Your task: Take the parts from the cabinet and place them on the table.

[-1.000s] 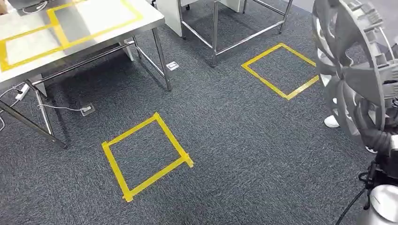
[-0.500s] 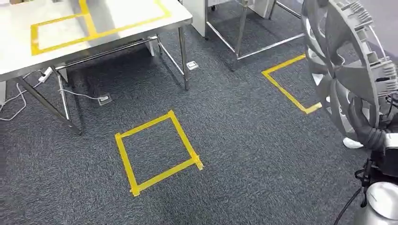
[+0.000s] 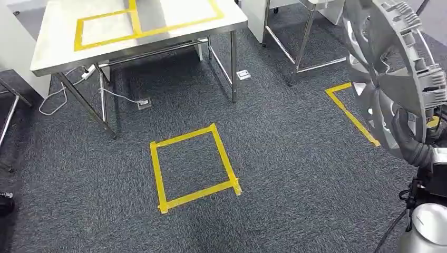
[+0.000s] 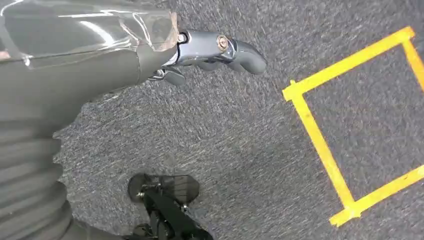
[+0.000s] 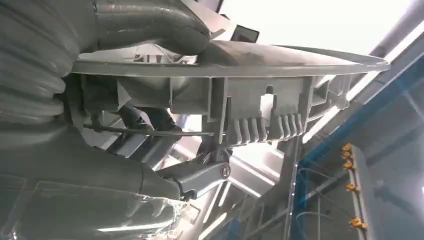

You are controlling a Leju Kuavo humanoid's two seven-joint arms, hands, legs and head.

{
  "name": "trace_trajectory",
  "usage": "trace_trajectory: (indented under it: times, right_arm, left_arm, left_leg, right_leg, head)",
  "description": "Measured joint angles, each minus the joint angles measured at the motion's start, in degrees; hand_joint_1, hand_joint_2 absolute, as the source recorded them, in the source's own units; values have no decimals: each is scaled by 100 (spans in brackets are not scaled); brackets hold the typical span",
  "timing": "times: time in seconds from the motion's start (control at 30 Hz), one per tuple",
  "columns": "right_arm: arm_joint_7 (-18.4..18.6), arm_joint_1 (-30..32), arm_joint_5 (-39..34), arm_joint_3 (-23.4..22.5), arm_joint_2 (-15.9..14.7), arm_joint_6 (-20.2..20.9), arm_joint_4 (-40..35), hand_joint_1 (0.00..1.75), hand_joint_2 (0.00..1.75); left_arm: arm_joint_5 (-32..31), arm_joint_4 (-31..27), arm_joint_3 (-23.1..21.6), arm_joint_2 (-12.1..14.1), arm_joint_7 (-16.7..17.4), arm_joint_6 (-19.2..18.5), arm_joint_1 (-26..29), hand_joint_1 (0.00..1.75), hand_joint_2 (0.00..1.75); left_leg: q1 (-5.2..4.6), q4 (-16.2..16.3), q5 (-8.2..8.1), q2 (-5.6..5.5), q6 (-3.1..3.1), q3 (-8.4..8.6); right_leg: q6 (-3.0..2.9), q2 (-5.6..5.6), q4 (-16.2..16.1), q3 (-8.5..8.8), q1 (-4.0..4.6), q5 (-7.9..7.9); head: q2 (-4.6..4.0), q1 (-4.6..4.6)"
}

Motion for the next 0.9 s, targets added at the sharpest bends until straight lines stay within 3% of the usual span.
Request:
trace_trajectory:
  times: [0.03, 0.07, 0.1, 0.13, 0.17, 0.2, 0.23, 0.27, 0.3, 0.4, 0.43, 0.47, 0.5, 0.53, 0.6, 0.63, 0.67, 0.7, 0.73, 0.77, 0.8, 0.83, 0.9]
  right_arm:
    - [0, -8, 5, 0, -4, 0, 2, 171, 175]
    - [0, -13, 4, 0, -4, 0, 4, 171, 175]
    - [0, -16, 7, 4, -2, 0, 9, 171, 175]
    - [0, -15, 9, 15, 2, 0, 20, 171, 175]
    - [0, -15, 15, 24, 9, 4, 26, 171, 175]
    - [0, -16, 26, 33, 11, 9, 26, 171, 175]
    - [0, -21, 37, 39, 11, 11, 26, 171, 175]
    - [2, -30, 57, 44, 11, 18, 26, 171, 175]
    - [4, -33, 74, 48, 20, 26, 33, 171, 175]
    - [26, -79, 90, 70, 22, 52, 52, 171, 175]
    - [31, -79, 103, 85, 17, 59, 52, 171, 175]
    - [39, -80, 103, 89, 15, 59, 74, 171, 175]
    - [33, -84, 101, 96, 11, 59, 83, 171, 175]
    - [33, -87, 94, 90, 0, 59, 92, 171, 175]
    - [26, -85, 96, 90, -13, 59, 114, 171, 175]
    - [28, -82, 105, 92, -13, 59, 133, 171, 175]
    - [37, -80, 112, 90, -13, 59, 155, 171, 175]
    - [39, -81, 114, 92, -15, 59, 171, 171, 175]
    - [37, -84, 114, 94, -15, 59, 179, 171, 175]
    - [37, -92, 114, 96, -15, 59, 190, 171, 175]
    - [31, -106, 118, 114, -2, 59, 230, 171, 175]
    - [19, -113, 112, 111, -16, 55, 225, 171, 175]
    - [35, -115, 129, 118, -9, 57, 247, 171, 175]
  left_arm:
    - [-2, 0, 7, 2, 0, -2, -3, 0, 175]
    - [-7, 2, 9, 2, 0, -4, -16, 0, 175]
    - [-7, 7, 11, 0, 0, -2, -23, 0, 175]
    - [-9, 13, 11, 0, 0, -4, -22, 0, 175]
    - [-9, 20, 13, 0, 0, -4, -22, 0, 175]
    - [-15, 26, 17, 0, 0, -2, -22, 0, 175]
    - [-31, 29, 24, 0, -4, 0, -21, 0, 175]
    - [-48, 29, 24, 7, -7, 2, -26, 0, 175]
    - [-59, 29, 28, 50, -9, 18, -40, 0, 175]
    - [-66, 33, 30, 44, -33, 24, -57, 0, 175]
    - [-68, 33, 37, 46, -33, 24, -51, 0, 175]
    - [-68, 37, 39, 46, -33, 24, -47, 0, 175]
    - [-70, 44, 44, 33, -33, 31, -59, 0, 175]
    - [-74, 48, 48, 46, -33, 33, -86, 0, 175]
    - [-120, 101, 48, 42, -33, 46, -123, 0, 175]
    - [-127, 129, 46, 42, -35, 61, -135, 0, 175]
    - [-129, 157, 46, 44, -39, 81, -134, 0, 175]
    - [-138, 190, 46, 50, -50, 107, -136, 0, 175]
    - [-153, 236, 53, 59, -63, 155, -133, 0, 175]
    - [-171, 284, 57, 81, -85, 197, -136, 0, 175]
    - [-173, 304, 63, 133, -98, 227, -137, 0, 175]
    - [-179, 330, 61, 138, -111, 240, -143, 0, 175]
    - [-184, 394, 68, 166, -125, 289, -137, 0, 175]
  left_leg:
    - [22, 444, -196, 137, -25, -227]
    - [37, 918, -378, 200, -36, -480]
    - [41, 1287, -477, 211, -37, -695]
    - [41, 1411, -438, 211, -28, -795]
    - [36, 1211, -269, 211, 1, -729]
    - [18, 770, -13, 220, 62, -526]
    - [-31, 197, 254, 295, 179, -240]
    - [-128, -278, 398, 463, 330, 12]
    - [-143, -321, 299, 611, 393, 37]
    - [-201, -426, 324, 474, 430, 45]
    - [-197, -578, 371, 407, 482, 136]
    - [-103, -760, 486, 355, 434, 318]
    - [-94, -831, 526, 305, 471, 372]
    - [-81, -838, 532, 256, 457, 375]
    - [-79, -832, 517, 98, 435, 377]
    - [-73, -821, 510, 20, 420, 377]
    - [-55, -797, 492, -54, 392, 379]
    - [-30, -755, 464, -126, 351, 379]
    - [5, -673, 413, -204, 278, 371]
    - [28, -557, 341, -261, 200, 341]
    - [-5, -507, 305, -314, 142, 283]
    - [2, -412, 274, -354, 121, 237]
    - [21, -442, 289, -422, 91, 207]
  right_leg:
    - [-20, -32, 1, 6, 22, -13]
    - [-35, -74, 1, 8, 43, -23]
    - [-45, -125, 2, 10, 61, -32]
    - [-60, -171, 2, 20, 82, -43]
    - [-74, -217, 1, 36, 114, -55]
    - [-89, -261, 0, 60, 153, -67]
    - [-96, -308, -7, 91, 185, -88]
    - [-102, -348, -20, 121, 207, -100]
    - [-84, -405, -36, 138, 239, -114]
    - [-30, -574, -98, 169, 185, -124]
    - [5, -614, -179, 243, 219, -107]
    - [-9, -448, -94, 226, 190, -139]
    - [-42, -243, 122, 126, 187, -264]
    - [-60, -112, 508, -56, 180, -421]
    - [-31, -51, 1319, -494, 133, -720]
    - [22, -51, 1479, -603, 106, -725]
    - [99, -51, 1341, -563, 75, -617]
    - [199, -48, 970, -402, 43, -415]
    - [322, -22, 382, -128, -5, -137]
    - [401, 69, -75, 65, -71, 0]
    - [336, 208, 72, 26, -11, -60]
    - [225, 214, 28, 71, -29, -71]
    - [146, 143, 49, 49, 9, -89]
  head:
    - [0, 2]
    - [0, 0]
    - [0, -2]
    - [0, -2]
    - [0, -4]
    - [0, -4]
    - [0, -4]
    - [0, -2]
    - [0, 40]
    - [0, 24]
    - [0, 24]
    - [0, 61]
    - [0, 29]
    - [0, 53]
    - [0, 59]
    - [0, 63]
    - [0, 63]
    - [0, 61]
    - [0, 63]
    - [0, 68]
    - [0, 109]
    - [0, 83]
    - [0, 96]
